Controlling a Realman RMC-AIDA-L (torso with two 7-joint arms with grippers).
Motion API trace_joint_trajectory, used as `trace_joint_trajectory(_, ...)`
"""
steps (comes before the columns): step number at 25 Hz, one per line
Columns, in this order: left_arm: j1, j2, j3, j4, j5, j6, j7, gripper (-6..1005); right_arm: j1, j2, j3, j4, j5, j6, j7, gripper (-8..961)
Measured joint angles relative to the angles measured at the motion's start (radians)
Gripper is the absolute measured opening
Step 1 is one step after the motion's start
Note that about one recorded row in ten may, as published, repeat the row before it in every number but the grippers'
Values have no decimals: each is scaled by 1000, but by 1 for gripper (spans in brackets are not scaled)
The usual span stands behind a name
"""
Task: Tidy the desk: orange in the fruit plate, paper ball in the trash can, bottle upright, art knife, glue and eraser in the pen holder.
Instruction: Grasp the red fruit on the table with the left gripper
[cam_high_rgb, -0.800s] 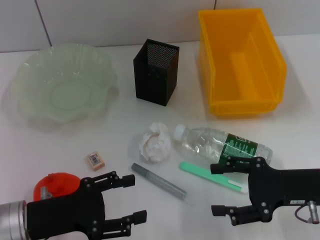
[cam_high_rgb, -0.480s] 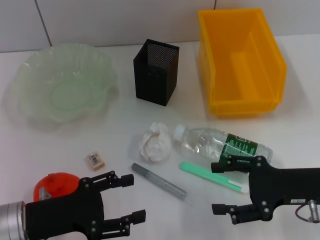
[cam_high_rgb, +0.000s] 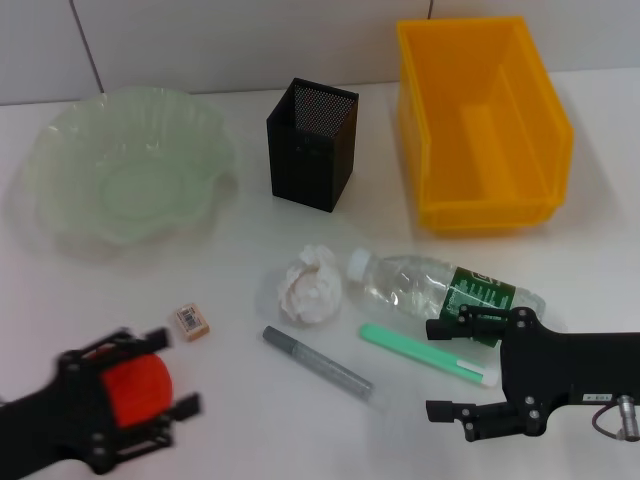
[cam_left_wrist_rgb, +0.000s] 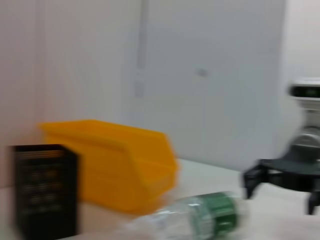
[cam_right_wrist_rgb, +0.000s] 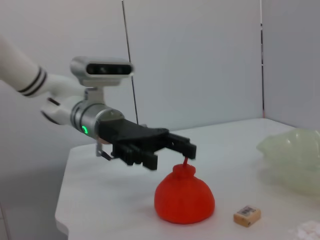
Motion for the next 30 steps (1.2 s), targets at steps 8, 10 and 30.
trace_joint_trajectory(8, 78, 1, -176, -6, 5, -8, 92, 767, 0, 1, 0, 0, 0, 9, 0, 828)
trace_joint_trajectory(10, 71, 0, -173, -18, 12, -27, 88, 765, 3, 1, -1, 4, 0, 11, -2, 828)
trace_joint_trajectory(30, 54, -1, -148, -80, 17, -213, 108, 744, 8, 5, 0, 19, 0, 12, -7, 828)
